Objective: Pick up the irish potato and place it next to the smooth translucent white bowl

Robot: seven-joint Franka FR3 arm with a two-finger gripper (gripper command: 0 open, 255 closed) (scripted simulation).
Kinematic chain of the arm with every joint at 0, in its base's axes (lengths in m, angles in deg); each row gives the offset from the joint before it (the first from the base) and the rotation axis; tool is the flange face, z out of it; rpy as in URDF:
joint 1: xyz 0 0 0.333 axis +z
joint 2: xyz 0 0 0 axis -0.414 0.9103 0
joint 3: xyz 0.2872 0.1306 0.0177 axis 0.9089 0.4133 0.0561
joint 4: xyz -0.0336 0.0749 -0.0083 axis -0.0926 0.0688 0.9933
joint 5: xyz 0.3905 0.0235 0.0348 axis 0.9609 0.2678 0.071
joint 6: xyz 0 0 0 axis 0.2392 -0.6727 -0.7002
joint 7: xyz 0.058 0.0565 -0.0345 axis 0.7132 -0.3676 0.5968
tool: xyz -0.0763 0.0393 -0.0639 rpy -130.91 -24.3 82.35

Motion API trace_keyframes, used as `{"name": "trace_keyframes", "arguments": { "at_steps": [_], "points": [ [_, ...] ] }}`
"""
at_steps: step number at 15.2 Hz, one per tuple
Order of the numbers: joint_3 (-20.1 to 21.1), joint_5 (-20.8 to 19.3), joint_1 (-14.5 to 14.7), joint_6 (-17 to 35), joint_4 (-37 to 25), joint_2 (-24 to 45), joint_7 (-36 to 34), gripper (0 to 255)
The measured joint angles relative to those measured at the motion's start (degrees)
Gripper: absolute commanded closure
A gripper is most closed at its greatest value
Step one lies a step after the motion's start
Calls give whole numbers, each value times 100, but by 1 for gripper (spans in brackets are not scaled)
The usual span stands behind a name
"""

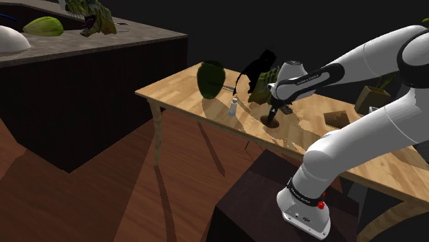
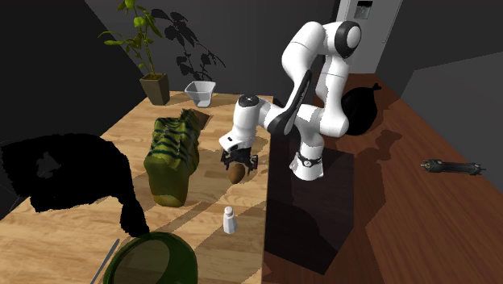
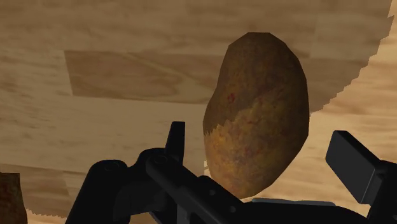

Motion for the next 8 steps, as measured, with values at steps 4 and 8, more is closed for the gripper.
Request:
{"name": "trace_keyframes", "arguments": {
  "at_steps": [4, 8],
  "points": [
    [-80, -17, 18, 274, 50, 220, 2, 0],
    [-82, -16, 21, 292, 53, 234, -1, 0]
  ]
}}
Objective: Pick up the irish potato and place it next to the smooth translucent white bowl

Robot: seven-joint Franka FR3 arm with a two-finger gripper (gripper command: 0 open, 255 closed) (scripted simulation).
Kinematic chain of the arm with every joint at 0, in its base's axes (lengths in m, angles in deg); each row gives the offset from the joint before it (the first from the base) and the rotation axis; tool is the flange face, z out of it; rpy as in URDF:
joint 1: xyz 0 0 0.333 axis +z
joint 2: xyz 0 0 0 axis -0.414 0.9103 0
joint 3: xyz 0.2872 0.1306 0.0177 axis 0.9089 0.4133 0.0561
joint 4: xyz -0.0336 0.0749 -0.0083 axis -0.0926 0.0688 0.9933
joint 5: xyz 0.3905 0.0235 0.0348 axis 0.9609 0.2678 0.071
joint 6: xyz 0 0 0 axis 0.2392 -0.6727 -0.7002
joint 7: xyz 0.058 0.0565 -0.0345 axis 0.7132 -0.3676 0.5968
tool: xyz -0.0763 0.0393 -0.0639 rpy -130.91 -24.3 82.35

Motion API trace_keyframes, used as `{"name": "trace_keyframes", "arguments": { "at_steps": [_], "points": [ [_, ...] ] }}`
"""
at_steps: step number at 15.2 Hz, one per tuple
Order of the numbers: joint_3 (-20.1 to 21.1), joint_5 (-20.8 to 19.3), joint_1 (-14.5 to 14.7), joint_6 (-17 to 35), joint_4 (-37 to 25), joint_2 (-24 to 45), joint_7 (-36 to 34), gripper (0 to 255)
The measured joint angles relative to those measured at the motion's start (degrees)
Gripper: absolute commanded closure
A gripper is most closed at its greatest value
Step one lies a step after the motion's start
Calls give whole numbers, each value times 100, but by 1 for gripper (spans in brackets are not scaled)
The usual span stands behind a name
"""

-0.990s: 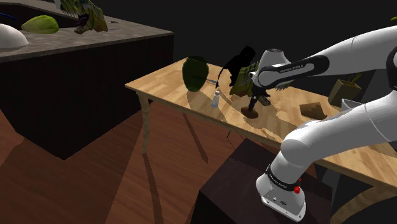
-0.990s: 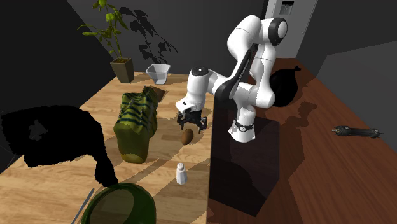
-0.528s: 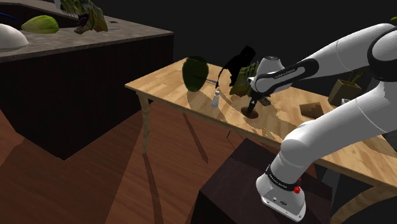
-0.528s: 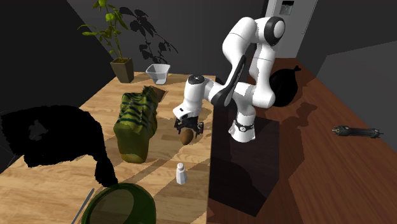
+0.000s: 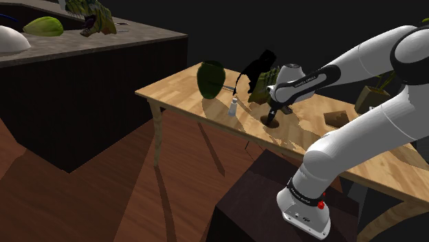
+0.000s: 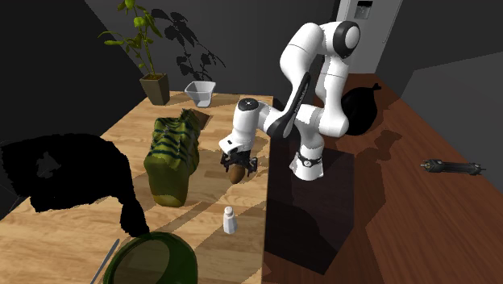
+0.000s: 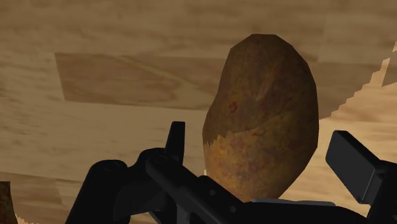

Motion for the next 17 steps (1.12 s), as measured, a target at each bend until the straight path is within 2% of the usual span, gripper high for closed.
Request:
{"name": "trace_keyframes", "arguments": {
  "at_steps": [1, 11, 17],
  "points": [
    [0, 0, 0, 0, 0, 0, 0, 255],
    [0, -1, -1, 0, -2, -2, 0, 255],
    [113, 50, -24, -517, -155, -372, 49, 255]
  ]
}}
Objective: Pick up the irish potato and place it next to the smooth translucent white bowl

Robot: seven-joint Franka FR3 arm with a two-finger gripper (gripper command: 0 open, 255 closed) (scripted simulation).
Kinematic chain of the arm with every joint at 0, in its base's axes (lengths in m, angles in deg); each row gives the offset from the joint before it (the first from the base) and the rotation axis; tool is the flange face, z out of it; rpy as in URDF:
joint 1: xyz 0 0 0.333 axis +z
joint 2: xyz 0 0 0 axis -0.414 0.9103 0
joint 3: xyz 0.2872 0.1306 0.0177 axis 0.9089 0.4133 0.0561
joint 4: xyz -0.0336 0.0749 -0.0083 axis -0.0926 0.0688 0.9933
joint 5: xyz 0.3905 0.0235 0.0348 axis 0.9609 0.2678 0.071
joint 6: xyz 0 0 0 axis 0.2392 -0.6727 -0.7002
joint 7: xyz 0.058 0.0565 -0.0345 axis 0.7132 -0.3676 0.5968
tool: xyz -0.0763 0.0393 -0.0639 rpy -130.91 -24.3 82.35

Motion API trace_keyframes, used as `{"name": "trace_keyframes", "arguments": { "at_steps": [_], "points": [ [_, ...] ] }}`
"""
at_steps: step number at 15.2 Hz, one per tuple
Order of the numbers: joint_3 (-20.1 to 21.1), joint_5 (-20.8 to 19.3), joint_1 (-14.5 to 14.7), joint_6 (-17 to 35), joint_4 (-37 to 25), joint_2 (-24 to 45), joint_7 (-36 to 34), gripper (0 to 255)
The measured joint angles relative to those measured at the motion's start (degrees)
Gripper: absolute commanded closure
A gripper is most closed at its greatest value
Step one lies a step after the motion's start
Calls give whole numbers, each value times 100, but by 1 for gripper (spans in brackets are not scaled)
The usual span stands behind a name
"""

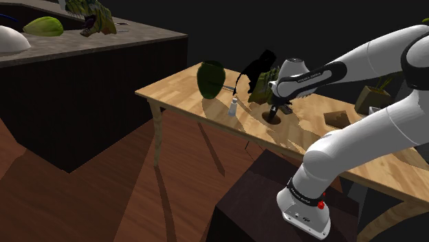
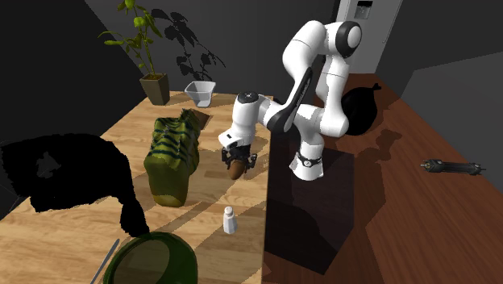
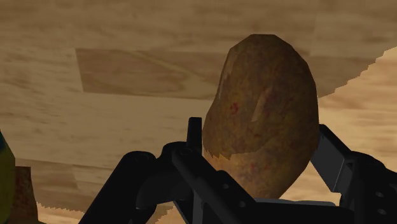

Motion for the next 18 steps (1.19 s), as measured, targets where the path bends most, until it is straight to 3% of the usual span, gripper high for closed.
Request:
{"name": "trace_keyframes", "arguments": {
  "at_steps": [18],
  "points": [
    [424, 319, 54, -1676, -854, -831, 155, 255]
  ]
}}
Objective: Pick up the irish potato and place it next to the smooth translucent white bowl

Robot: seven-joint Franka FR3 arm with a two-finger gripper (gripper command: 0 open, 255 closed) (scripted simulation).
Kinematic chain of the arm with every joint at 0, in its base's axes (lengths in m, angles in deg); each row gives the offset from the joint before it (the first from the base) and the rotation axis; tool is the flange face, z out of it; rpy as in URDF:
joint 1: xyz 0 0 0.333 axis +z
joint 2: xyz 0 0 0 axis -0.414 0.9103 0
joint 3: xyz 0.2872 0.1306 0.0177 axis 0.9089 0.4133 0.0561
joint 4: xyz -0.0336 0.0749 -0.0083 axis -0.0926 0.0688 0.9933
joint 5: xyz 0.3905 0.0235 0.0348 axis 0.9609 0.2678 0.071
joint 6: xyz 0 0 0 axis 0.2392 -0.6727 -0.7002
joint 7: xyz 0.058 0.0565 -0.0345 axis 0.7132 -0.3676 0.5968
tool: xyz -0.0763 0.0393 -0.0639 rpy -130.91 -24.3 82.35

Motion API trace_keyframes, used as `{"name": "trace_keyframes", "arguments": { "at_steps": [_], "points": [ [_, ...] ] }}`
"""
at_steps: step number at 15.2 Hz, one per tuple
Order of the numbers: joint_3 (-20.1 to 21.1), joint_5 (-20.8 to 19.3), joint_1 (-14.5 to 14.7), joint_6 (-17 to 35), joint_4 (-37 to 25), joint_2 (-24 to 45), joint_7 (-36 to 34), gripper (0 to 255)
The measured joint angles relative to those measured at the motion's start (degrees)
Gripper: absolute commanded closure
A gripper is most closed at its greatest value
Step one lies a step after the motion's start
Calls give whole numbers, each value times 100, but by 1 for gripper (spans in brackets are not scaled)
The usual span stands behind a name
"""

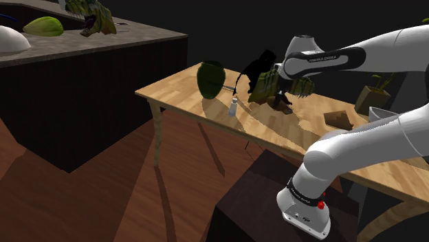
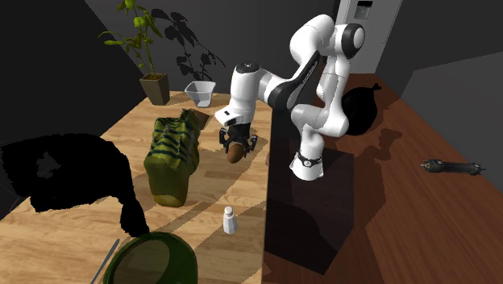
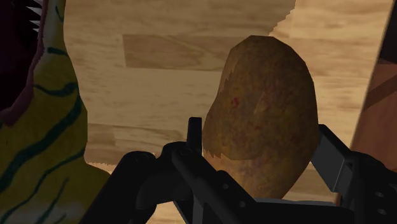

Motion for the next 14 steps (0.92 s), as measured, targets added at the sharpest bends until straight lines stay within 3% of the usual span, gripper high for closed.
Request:
{"name": "trace_keyframes", "arguments": {
  "at_steps": [14],
  "points": [
    [265, 243, 75, -1151, -930, -227, 150, 255]
  ]
}}
